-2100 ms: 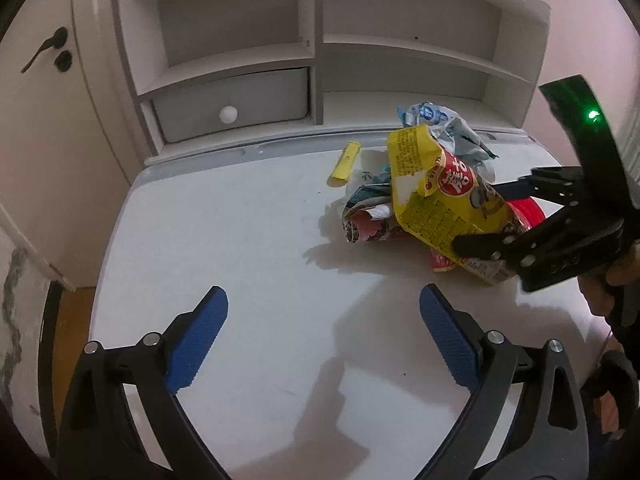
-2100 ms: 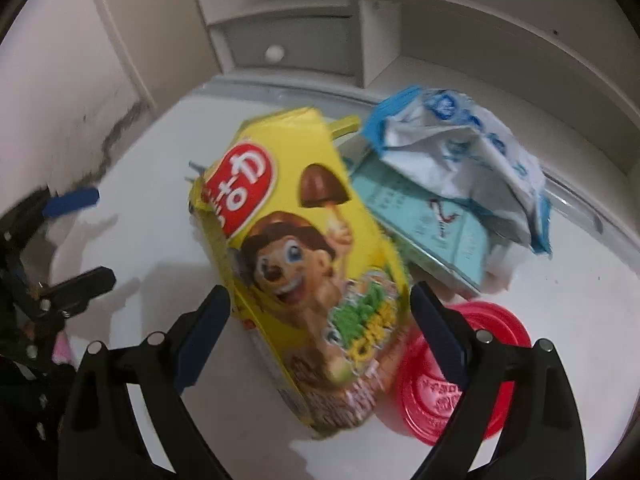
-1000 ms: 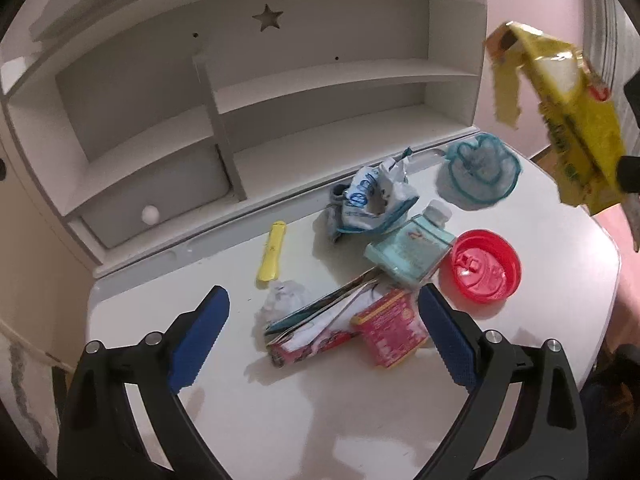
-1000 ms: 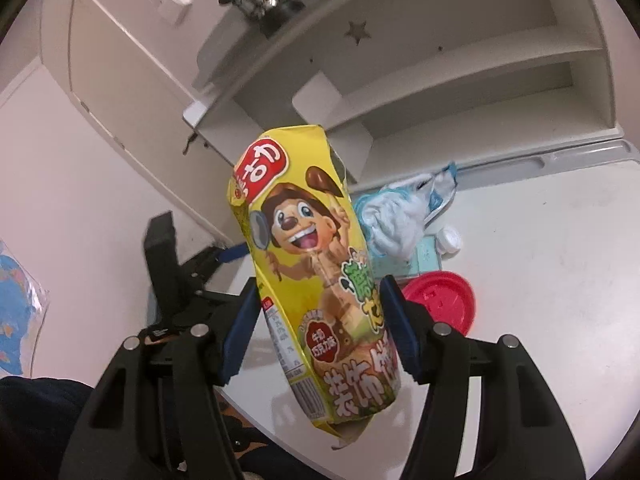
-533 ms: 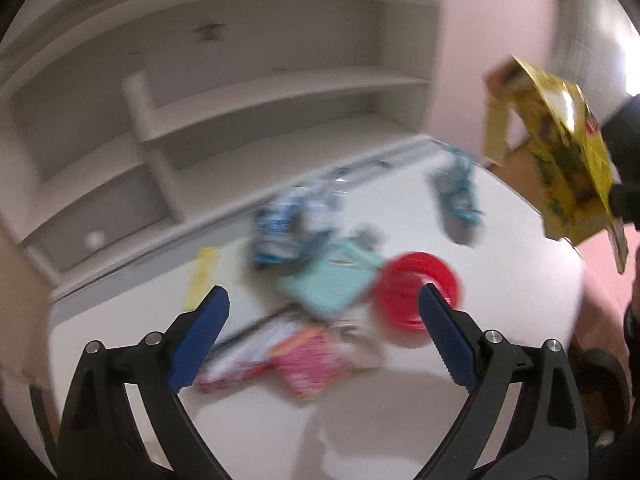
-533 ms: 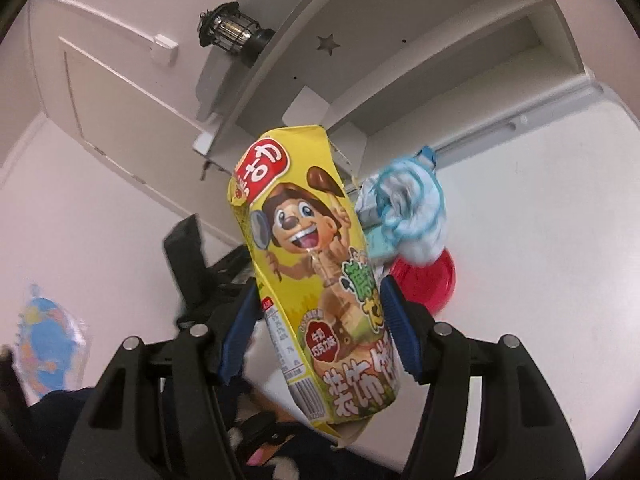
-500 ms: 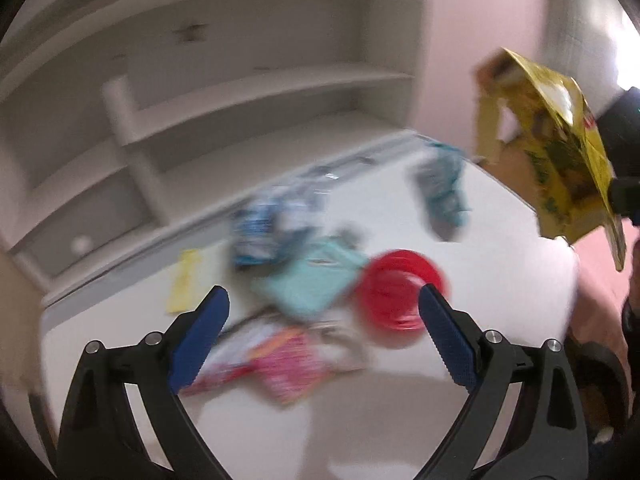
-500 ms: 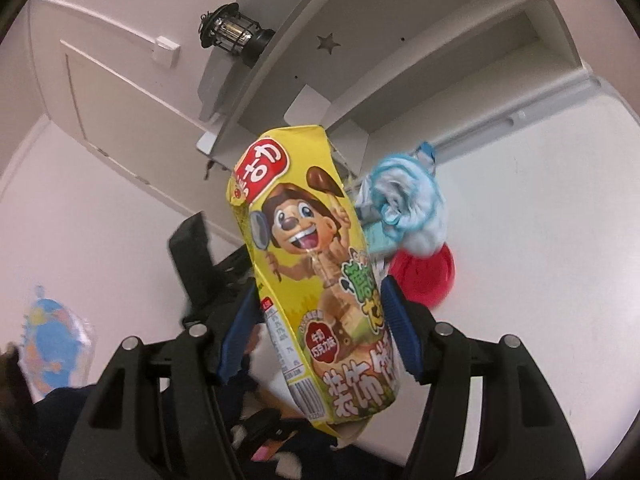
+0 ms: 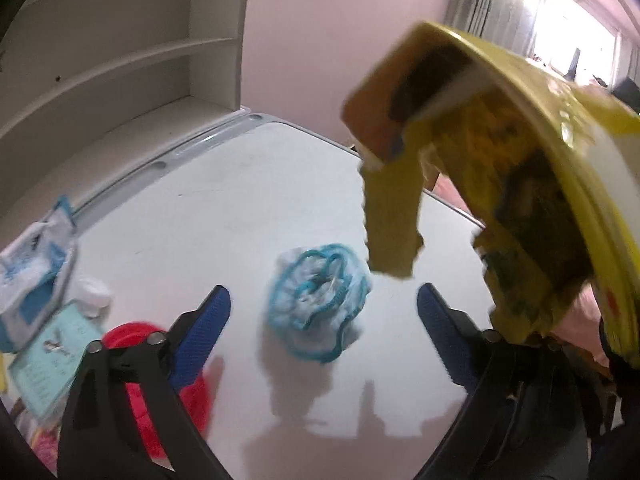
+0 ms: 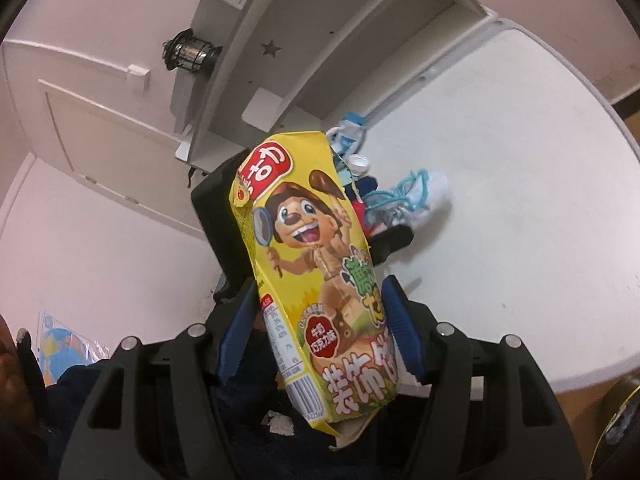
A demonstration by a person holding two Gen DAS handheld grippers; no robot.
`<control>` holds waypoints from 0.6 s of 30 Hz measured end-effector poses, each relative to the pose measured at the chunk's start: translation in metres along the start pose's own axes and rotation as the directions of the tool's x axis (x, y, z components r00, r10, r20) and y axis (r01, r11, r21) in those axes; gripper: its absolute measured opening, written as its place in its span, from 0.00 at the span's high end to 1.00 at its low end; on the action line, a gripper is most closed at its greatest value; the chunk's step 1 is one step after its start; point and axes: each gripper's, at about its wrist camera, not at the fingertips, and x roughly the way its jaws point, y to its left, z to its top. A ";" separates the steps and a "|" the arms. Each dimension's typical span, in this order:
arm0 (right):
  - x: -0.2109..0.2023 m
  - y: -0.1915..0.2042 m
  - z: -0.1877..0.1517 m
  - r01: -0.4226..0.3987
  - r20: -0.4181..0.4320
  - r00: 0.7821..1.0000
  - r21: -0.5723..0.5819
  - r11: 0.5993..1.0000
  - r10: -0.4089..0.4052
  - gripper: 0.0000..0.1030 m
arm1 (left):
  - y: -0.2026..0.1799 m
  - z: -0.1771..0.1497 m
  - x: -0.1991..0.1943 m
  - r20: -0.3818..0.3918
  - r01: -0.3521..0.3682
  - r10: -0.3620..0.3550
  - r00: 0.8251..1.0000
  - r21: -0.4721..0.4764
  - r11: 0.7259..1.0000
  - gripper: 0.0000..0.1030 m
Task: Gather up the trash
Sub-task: 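Grasp the blue-white cloth with the left tool while the right tool holds the yellow bag, then carry both items over the black bin and open both tools to drop them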
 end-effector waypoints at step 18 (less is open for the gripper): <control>-0.187 -0.064 -0.073 0.443 0.348 0.800 0.210 0.872 -0.490 0.40 | -0.111 0.040 0.025 -0.075 0.040 -0.032 0.997 0.109 0.993 0.87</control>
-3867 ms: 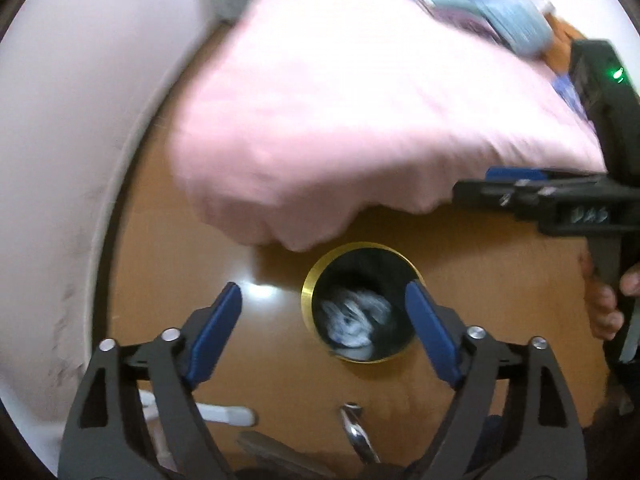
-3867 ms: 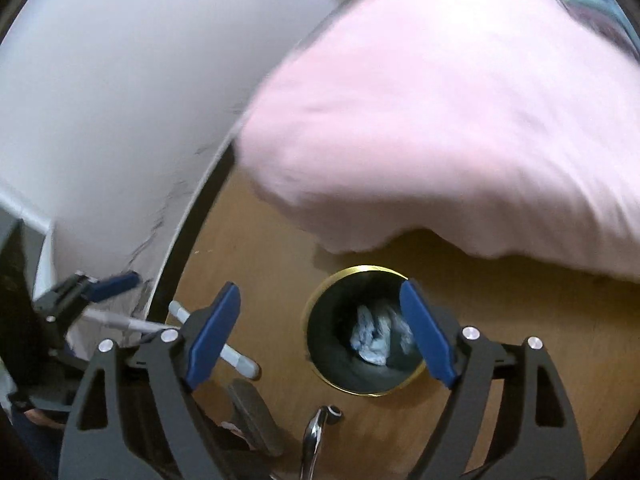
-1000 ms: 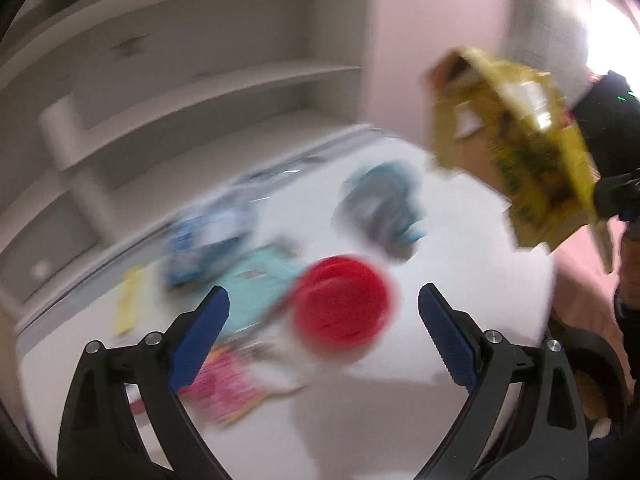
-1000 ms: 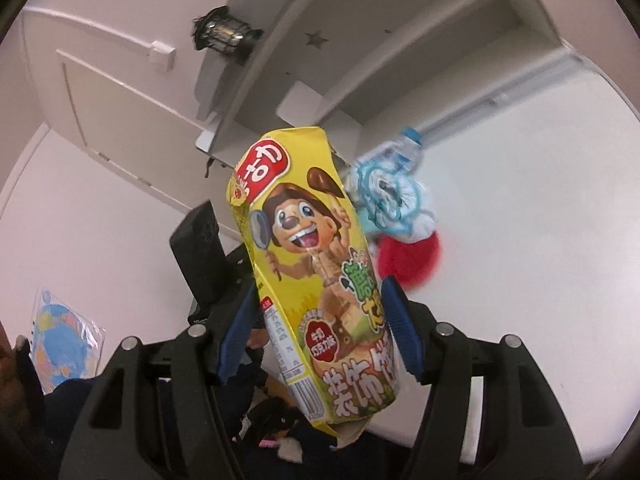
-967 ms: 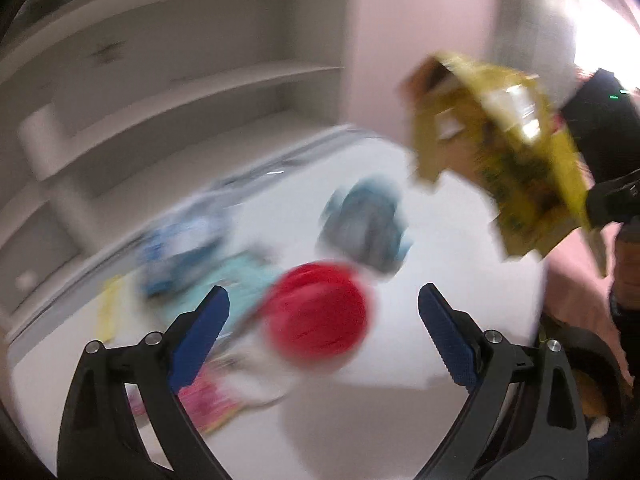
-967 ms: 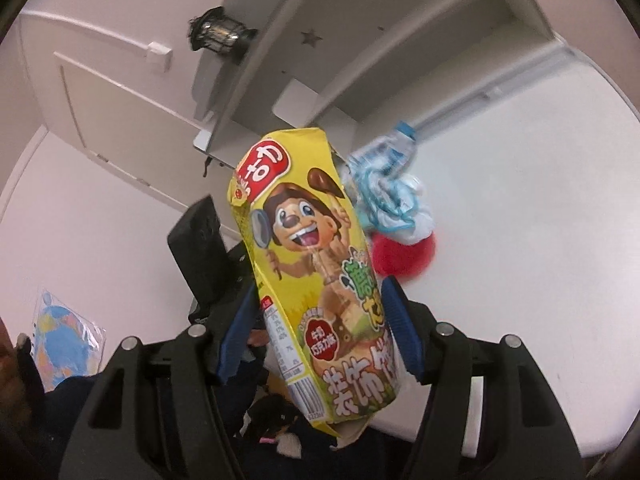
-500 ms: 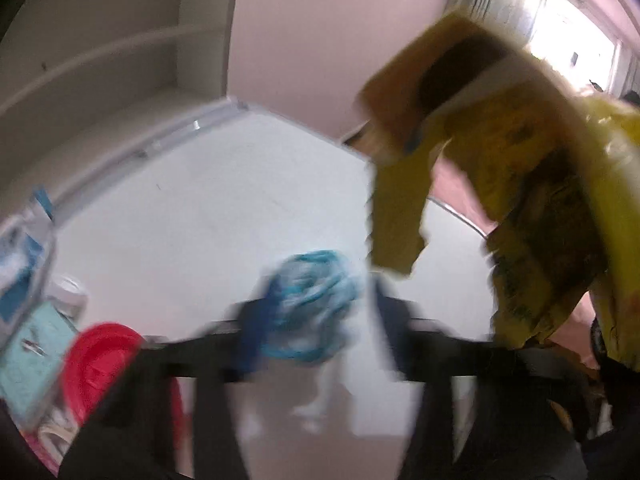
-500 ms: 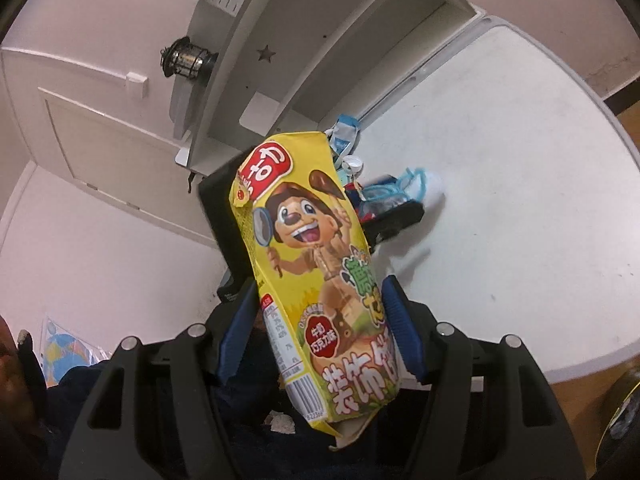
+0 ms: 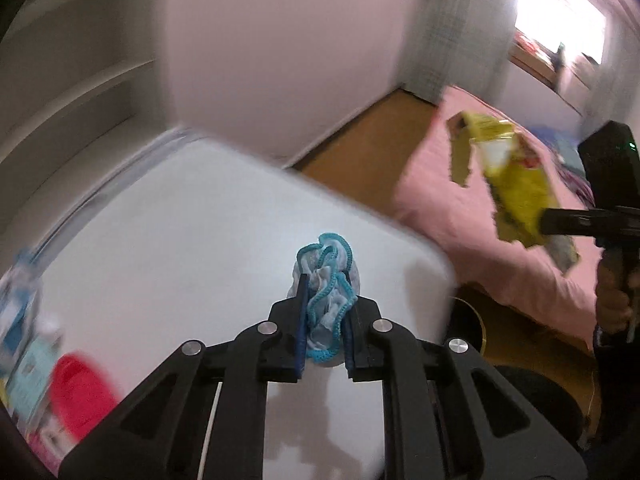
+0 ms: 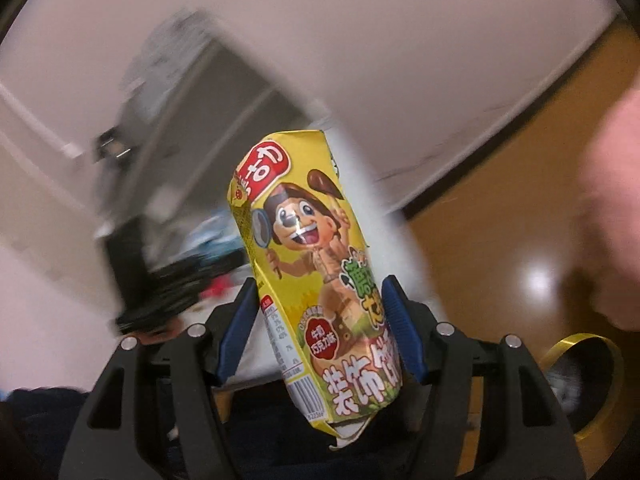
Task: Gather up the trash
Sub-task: 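Carry both items over the black bin and open both tools to drop them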
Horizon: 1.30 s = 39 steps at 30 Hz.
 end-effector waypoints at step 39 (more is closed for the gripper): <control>-0.069 -0.303 -0.169 0.506 -0.159 0.843 0.558 0.658 -0.514 0.22 | -0.331 -0.013 0.280 -0.452 0.364 -0.146 0.880 0.442 0.820 0.86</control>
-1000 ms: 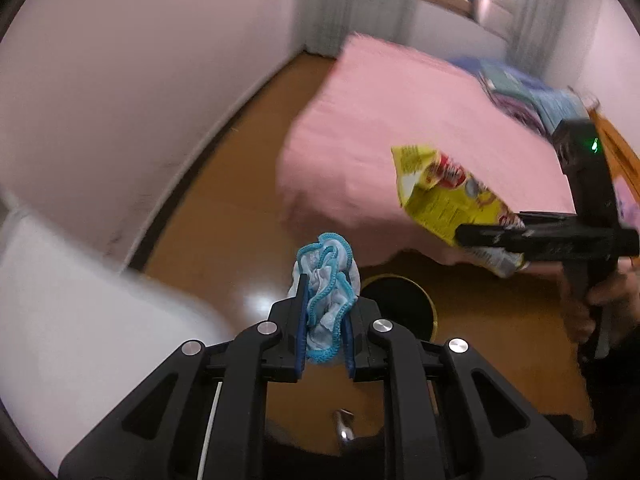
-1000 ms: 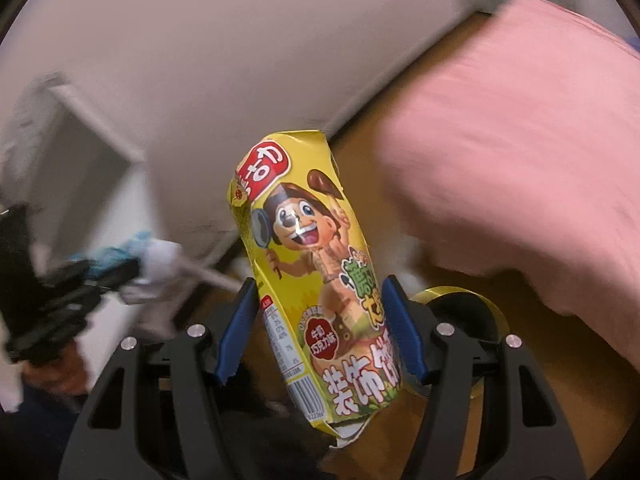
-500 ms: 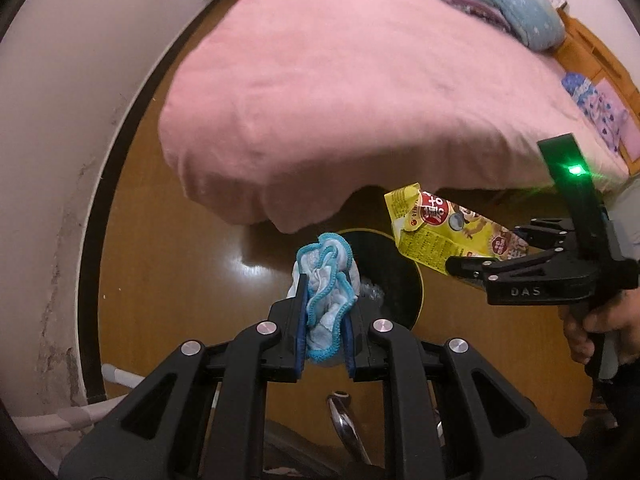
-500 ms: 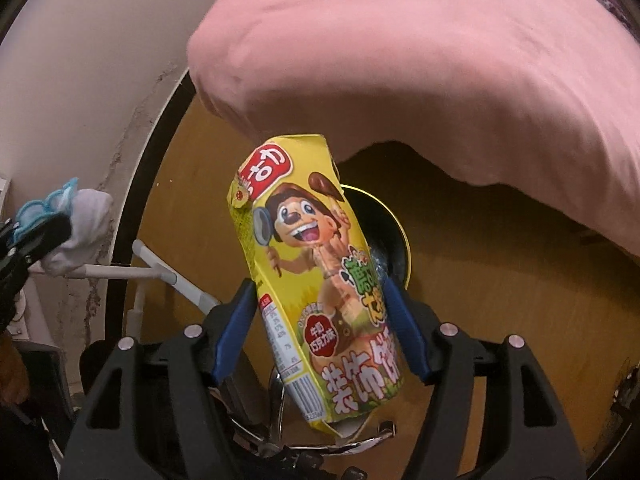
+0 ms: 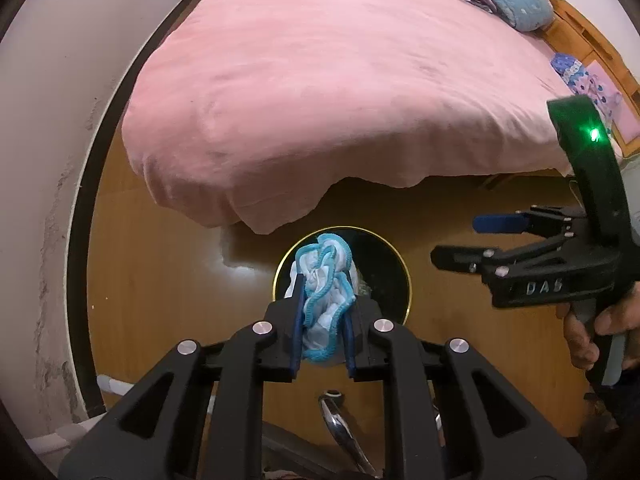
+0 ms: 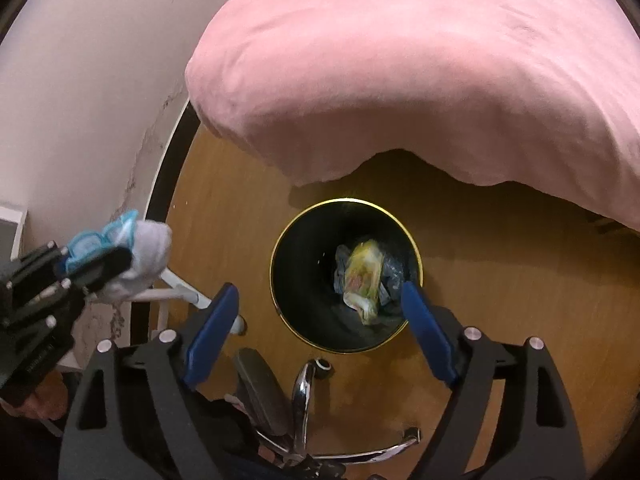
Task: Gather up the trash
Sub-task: 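Carry both items over the black bin and open both tools to drop them, then swing both tools back toward the remaining trash on the desk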
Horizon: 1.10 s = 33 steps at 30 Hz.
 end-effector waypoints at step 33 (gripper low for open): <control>-0.059 0.493 -0.196 -0.284 -0.119 0.926 -0.846 0.452 0.359 0.15 | 0.133 -0.369 -0.378 0.082 -0.426 0.672 0.736 -0.715 0.554 0.09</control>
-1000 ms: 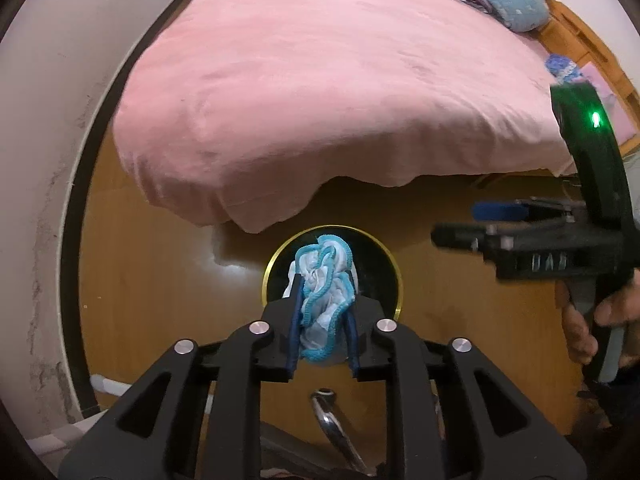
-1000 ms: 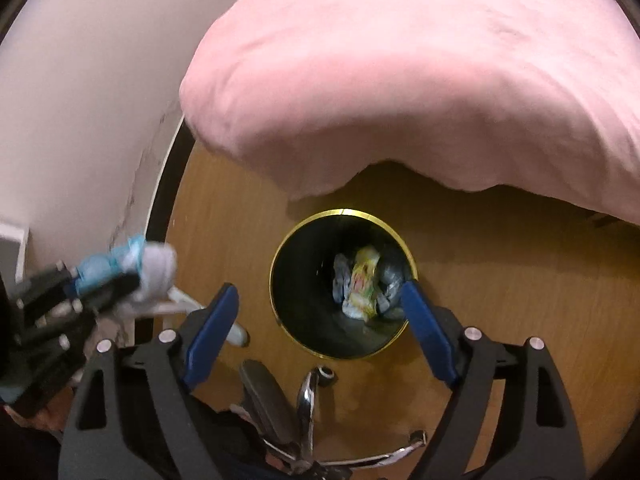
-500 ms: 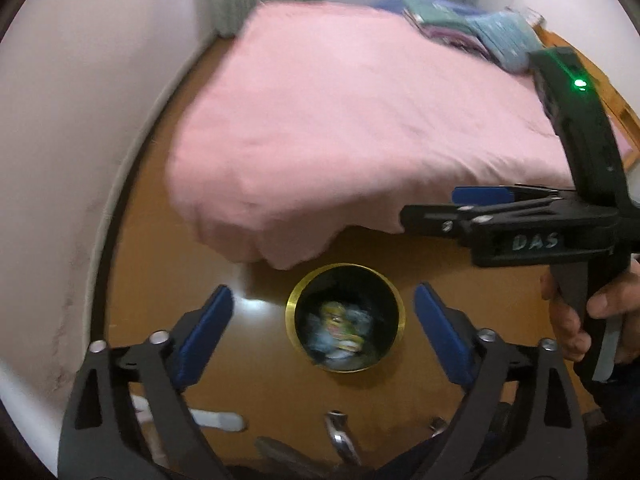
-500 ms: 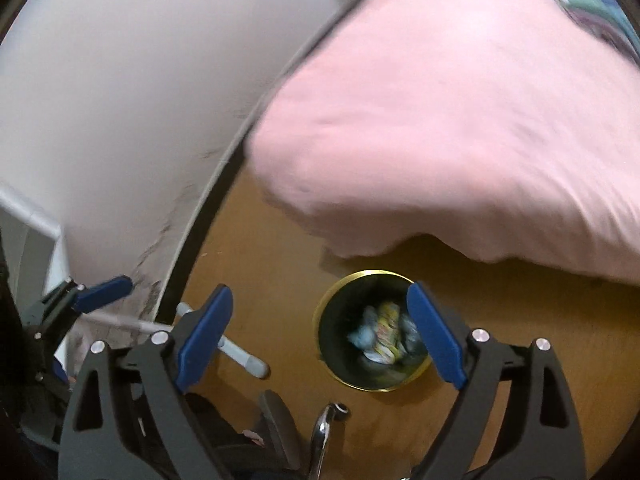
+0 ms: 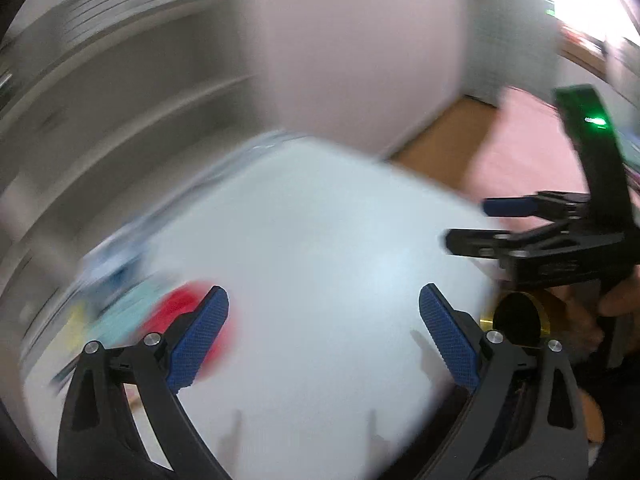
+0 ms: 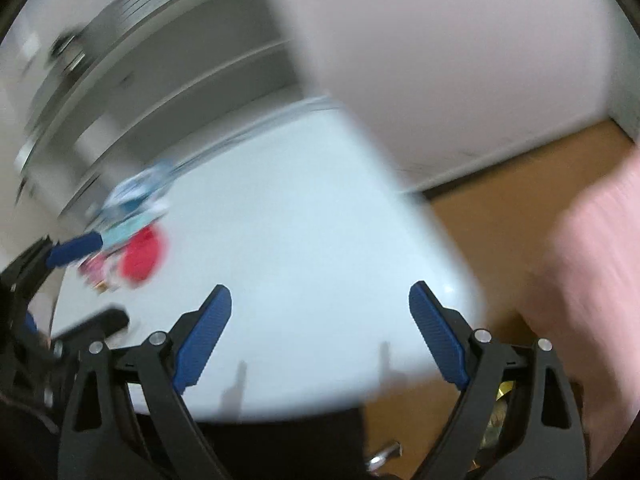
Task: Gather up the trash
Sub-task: 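Swing both tools back toward the remaining trash on the desk, then grasp the yellow stick with the left tool while the right tool grasps the white cap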
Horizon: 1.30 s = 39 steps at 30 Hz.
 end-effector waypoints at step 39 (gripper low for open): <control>0.156 0.173 0.102 -0.162 -0.219 0.969 -0.223 0.961 0.112 0.83 | 0.320 -0.038 0.072 -0.274 -0.146 0.049 0.960 -0.345 0.927 0.19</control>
